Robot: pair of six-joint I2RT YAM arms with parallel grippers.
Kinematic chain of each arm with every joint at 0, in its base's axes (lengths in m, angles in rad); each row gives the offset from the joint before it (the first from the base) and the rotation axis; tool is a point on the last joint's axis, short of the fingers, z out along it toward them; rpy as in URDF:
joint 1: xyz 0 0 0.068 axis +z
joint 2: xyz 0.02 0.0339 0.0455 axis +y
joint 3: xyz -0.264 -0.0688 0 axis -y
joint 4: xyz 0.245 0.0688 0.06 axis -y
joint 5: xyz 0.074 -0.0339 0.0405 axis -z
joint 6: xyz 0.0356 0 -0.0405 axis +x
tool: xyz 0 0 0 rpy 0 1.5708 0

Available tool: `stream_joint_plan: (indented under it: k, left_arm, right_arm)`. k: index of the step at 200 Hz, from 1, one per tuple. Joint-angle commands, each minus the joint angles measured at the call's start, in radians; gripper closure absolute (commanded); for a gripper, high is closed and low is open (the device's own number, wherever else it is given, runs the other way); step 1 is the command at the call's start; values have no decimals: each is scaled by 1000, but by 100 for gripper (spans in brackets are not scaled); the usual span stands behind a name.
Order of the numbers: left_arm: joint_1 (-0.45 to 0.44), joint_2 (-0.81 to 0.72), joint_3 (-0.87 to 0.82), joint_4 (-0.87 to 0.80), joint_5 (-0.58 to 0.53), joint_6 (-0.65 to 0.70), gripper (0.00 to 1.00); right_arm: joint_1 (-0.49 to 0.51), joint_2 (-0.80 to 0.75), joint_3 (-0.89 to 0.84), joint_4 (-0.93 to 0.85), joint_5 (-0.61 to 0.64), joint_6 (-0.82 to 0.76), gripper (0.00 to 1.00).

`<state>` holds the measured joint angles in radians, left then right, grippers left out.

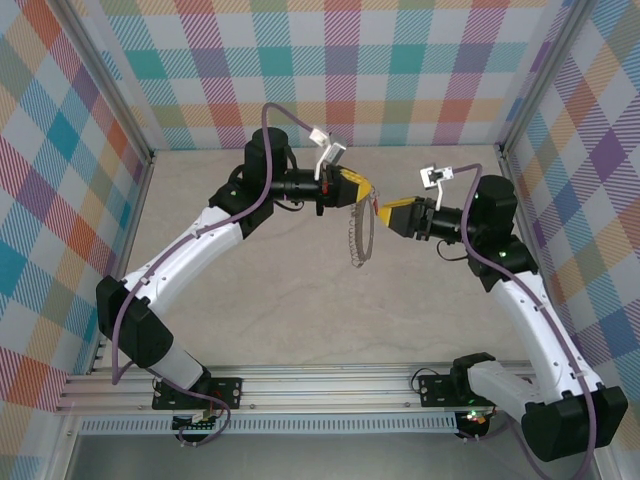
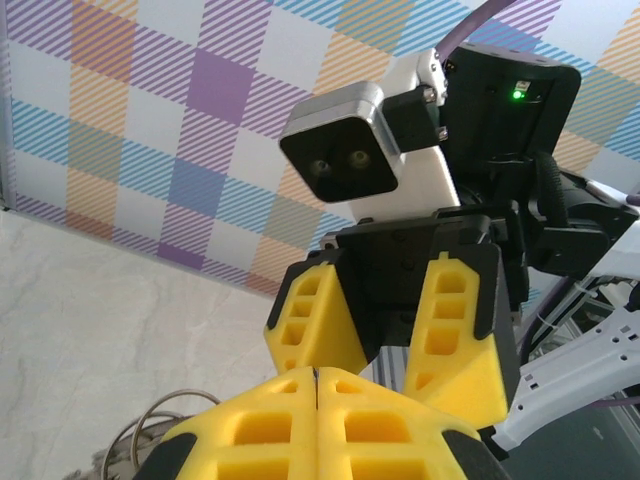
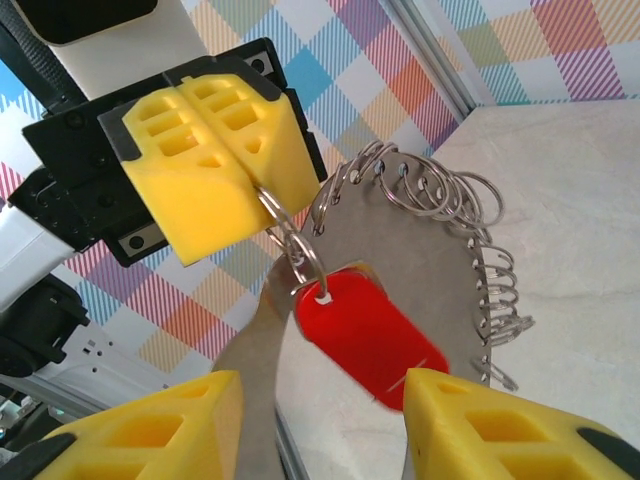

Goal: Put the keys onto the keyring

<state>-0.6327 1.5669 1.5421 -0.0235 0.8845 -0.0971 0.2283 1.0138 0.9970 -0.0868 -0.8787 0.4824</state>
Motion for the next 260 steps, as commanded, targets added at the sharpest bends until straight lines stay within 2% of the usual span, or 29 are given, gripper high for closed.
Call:
stream_joint_plan:
  k: [1,55,77,86,110,133,171,214,260]
  left_arm:
    - [-8,-34,-3,75,15,-25,100]
    - [-10,-34,-4,95,15,-41,100]
    - [-10,-36,-5,100,10,-44,100]
    - [-10,-36,-7,101,7,-44,100]
    - [-10,-39,-12,102,-4,-43,100]
    - [-9,-47,-19,102,-21,-38,100]
    - [-10,-71,-48,148,-72,-48,100]
    - [-10,-80,-87,229,-84,-87,100]
    - [-12,-84,-118,283,-93,-116,100]
  right_arm:
    - [-1,17,-3,118,-44,54,50]
    - [43,82,2,203,-44,93,49]
    - [52,102,-3,205,-31,84,53]
    - [52,104,-3,199,-25,76,58]
    - [52,94,7,143,-12,38,83]
    - [50,71,32,23,8,-33,100]
    - [51,44,37,-104,36,-103,100]
    - [61,91,19,-26,-30,-44,100]
    - [129,171,69,-12,-61,-46,100]
